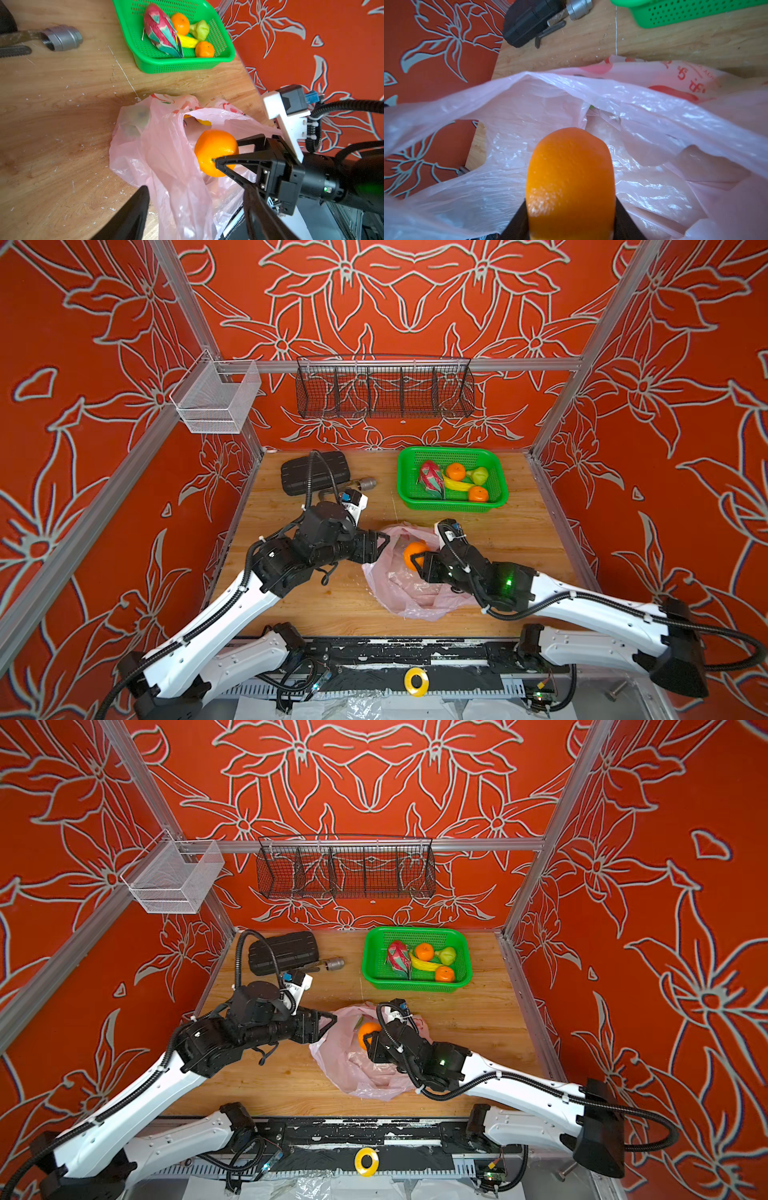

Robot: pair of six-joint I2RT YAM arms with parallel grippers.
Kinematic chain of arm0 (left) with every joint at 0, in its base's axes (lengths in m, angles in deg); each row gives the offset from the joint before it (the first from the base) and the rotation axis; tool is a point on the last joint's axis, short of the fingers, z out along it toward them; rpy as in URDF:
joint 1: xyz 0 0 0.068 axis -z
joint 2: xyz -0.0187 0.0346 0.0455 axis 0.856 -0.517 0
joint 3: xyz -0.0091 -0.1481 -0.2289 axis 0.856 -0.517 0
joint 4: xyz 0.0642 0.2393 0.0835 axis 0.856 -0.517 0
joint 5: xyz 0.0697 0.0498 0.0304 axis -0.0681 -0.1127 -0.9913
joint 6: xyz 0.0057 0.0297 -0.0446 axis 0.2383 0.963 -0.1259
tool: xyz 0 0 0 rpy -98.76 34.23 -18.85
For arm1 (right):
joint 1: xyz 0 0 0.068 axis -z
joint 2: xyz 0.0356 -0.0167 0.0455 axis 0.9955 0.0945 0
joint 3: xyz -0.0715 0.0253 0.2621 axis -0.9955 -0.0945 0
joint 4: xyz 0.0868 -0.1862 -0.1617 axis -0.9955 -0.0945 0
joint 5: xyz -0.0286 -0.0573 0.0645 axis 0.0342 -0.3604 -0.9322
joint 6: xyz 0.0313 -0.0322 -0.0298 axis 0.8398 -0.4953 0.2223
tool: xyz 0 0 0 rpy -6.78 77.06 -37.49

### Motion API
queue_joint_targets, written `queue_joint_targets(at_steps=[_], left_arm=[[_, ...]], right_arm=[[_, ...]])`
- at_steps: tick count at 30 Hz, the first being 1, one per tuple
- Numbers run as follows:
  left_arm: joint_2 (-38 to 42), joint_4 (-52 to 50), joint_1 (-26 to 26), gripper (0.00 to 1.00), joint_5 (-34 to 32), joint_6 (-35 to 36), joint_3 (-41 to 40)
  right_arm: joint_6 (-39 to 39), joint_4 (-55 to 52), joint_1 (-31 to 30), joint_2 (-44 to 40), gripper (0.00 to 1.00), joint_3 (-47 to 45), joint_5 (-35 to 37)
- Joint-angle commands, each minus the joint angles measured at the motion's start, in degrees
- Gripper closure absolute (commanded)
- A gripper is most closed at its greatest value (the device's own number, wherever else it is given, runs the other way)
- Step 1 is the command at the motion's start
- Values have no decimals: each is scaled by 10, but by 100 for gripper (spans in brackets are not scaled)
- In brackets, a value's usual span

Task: Untie the knot of the plastic bag and take out the fruit
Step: Pick up the fruit from the plastic bag.

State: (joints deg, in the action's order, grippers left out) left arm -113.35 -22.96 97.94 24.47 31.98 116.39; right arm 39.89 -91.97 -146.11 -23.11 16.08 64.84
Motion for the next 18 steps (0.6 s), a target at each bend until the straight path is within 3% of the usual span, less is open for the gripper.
queue_joint_targets(at_steps=[1, 7, 10, 14, 18], left_arm=[[17, 9, 1, 26, -32, 28, 8], [16, 8, 1, 20, -30, 66, 30], [11, 27, 1, 14, 11, 95, 32], [-19, 33, 2, 3, 19, 105, 57], [-75, 31, 1, 0, 20, 114, 94]], right_arm=[[-16, -44, -1, -28, 59, 42, 33], [-42, -86, 29, -53, 59, 92, 44], [-43, -76, 76, -64, 59, 99, 8], [-56, -73, 148, -65, 59, 114, -36], [-66, -69, 218, -43, 59, 137, -101]])
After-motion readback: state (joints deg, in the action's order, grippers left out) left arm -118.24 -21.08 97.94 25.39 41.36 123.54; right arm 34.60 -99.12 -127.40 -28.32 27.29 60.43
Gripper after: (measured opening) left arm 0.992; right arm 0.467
